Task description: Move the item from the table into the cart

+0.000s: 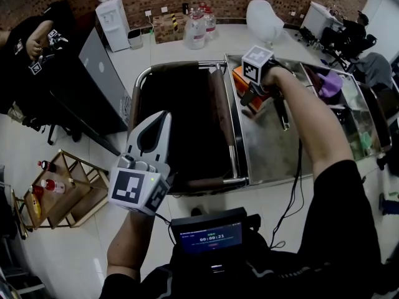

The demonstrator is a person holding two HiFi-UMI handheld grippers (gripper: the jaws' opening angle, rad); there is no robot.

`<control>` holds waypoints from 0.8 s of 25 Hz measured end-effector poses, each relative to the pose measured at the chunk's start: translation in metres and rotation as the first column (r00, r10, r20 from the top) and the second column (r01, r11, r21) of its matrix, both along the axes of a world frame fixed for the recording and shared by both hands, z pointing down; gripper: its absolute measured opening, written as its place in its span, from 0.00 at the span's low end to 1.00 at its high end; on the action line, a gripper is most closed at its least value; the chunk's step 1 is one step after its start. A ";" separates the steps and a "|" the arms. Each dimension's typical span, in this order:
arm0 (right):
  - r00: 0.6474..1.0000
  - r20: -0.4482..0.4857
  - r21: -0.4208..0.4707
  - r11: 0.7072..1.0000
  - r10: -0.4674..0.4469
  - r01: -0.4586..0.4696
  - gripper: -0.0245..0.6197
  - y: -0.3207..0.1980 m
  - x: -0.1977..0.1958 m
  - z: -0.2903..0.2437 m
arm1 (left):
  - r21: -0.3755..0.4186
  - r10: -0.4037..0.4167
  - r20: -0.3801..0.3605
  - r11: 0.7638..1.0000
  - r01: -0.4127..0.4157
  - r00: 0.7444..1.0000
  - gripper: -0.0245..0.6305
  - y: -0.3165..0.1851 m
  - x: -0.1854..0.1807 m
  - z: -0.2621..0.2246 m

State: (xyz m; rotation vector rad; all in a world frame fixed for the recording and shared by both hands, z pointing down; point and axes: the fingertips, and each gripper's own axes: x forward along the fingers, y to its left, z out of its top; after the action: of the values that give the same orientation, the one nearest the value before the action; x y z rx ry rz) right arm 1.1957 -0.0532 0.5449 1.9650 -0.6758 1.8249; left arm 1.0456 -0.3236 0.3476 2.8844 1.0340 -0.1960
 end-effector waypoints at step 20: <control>0.924 -0.382 0.299 0.946 -0.004 0.128 0.79 0.024 -0.095 -0.117 | 0.058 0.261 -0.016 0.964 -0.260 0.965 0.05 0.129 -0.039 -0.032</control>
State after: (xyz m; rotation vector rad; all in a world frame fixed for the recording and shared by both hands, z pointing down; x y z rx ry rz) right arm 1.1002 -0.0296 0.4274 2.3787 -0.9406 1.2973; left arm 1.0069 -0.1944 0.3153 2.7604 1.4302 -0.1874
